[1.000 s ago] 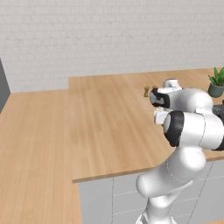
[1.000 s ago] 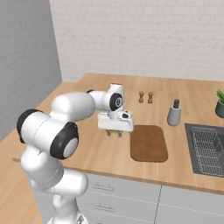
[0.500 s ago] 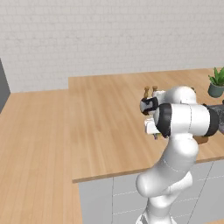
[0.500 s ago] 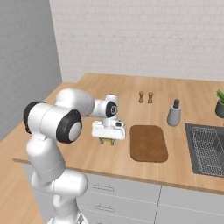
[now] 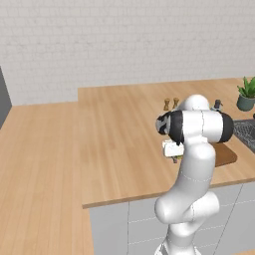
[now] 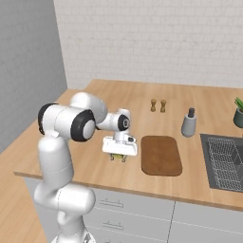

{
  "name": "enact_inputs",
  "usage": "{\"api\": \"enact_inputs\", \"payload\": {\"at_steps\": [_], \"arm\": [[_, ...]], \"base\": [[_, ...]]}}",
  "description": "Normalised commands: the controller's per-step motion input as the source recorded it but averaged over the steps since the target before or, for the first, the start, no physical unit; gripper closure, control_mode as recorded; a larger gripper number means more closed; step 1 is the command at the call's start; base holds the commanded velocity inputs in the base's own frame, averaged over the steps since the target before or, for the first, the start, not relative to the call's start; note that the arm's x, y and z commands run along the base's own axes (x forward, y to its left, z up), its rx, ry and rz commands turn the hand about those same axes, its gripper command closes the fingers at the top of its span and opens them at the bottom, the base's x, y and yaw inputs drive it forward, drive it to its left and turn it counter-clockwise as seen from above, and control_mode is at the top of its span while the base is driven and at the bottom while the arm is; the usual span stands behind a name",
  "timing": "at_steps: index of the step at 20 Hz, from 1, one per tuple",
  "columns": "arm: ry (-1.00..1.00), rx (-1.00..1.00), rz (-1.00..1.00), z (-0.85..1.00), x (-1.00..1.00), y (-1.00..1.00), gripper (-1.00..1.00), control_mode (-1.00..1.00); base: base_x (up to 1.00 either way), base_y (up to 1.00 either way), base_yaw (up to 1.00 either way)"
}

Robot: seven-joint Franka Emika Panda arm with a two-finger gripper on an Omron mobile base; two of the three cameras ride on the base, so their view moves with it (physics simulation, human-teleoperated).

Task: Pick up the sponge from the counter and clean the cutting board by briefly scrubbing or pressing down on the cutting board. Once finished, release the sponge.

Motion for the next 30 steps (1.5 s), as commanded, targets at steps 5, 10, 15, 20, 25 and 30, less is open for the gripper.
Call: {"api": "enact_inputs", "payload": {"at_steps": [5,10,15,20,25,30], "arm": [[0.15,0.00,0.00,-0.80,0.21,0.10,-1.00,-1.00],[0.10,0.00,0.00,-0.20,0.02,0.03,-1.00,-1.00],[0.00,0.00,0.00,-0.01,-0.20,0.00,-1.00,-1.00],[0.00,0.00,0.00,0.01,-0.53,0.00,-1.00,-1.00],[-0.16,0.03,0.00,0.87,-0.74,-0.02,-1.00,-1.00],[-0.34,0.13,0.00,1.00,-0.62,0.00,-1.00,-1.00]], "base": [[0.00,0.00,0.00],[0.00,0.00,0.00],[0.00,0.00,0.00],[0.00,0.00,0.00],[0.00,0.00,0.00],[0.00,0.00,0.00]]}}
